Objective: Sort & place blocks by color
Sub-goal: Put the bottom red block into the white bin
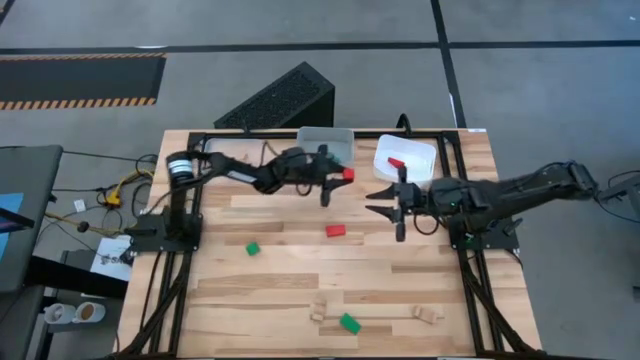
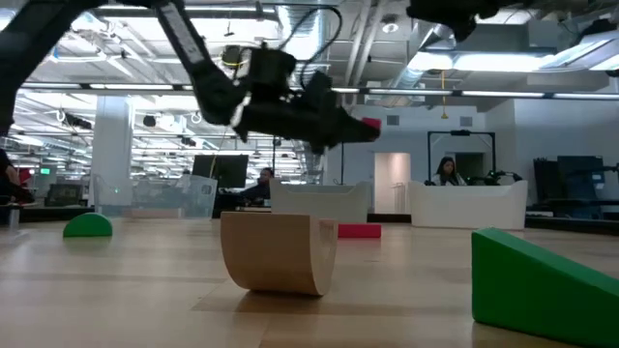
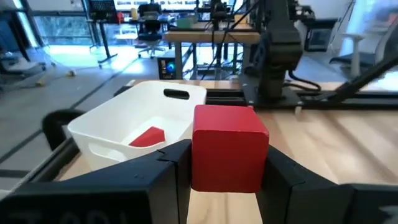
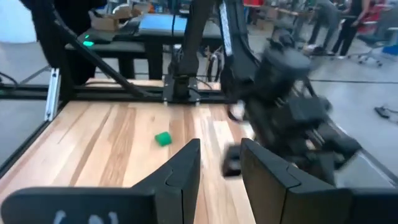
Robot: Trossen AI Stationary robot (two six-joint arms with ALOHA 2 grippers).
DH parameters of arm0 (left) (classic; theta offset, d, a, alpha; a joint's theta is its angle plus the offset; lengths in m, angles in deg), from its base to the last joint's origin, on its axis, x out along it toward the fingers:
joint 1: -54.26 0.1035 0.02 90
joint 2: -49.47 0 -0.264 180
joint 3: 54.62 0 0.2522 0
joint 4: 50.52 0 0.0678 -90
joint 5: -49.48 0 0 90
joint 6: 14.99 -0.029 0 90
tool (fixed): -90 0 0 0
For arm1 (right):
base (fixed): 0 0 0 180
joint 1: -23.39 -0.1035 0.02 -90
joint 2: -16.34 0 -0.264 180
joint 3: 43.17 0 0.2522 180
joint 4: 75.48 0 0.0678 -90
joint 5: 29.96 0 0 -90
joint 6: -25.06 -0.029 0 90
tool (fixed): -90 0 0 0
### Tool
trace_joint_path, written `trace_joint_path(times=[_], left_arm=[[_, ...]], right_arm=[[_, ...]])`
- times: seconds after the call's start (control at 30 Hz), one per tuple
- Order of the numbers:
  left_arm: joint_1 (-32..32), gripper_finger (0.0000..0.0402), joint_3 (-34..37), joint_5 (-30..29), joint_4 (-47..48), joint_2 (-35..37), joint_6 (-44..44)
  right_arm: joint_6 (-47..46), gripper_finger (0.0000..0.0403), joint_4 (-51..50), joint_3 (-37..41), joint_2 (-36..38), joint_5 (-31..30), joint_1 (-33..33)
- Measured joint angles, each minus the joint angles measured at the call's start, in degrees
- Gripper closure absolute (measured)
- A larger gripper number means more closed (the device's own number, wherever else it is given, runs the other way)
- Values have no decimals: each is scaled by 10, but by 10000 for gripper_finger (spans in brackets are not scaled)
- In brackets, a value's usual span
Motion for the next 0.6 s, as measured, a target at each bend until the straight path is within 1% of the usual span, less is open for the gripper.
trace_joint_path(times=[0.1, 0.17, 0.23, 0.27, 0.33, 0.43, 0.5, 0.53, 0.6], left_arm=[[10, 300, -52, 49, -2, -42, 15], [12, 300, -71, 71, -2, -52, 13], [12, 300, -77, 76, -6, -52, -10], [12, 300, -76, 79, -10, -50, -18], [17, 300, -72, 108, -27, -44, -17], [32, 300, -67, 174, -76, -32, 41], [43, 301, -56, 205, -103, -26, 75], [48, 303, -49, 211, -112, -24, 84], [56, 304, -30, 214, -120, -13, 87]], right_arm=[[-18, 267, -36, 0, 7, -61, -22], [-40, 267, -79, 0, 5, -108, -22], [-63, 267, -130, 0, -3, -148, -6], [-70, 267, -147, 0, -9, -158, 5], [-68, 267, -168, 0, -18, -166, 32], [-52, 267, -163, 0, -38, -157, 73], [-53, 267, -144, 0, -52, -131, 100], [-54, 267, -131, 0, -59, -104, 114], [-57, 266, -105, 0, -69, -29, 141]])
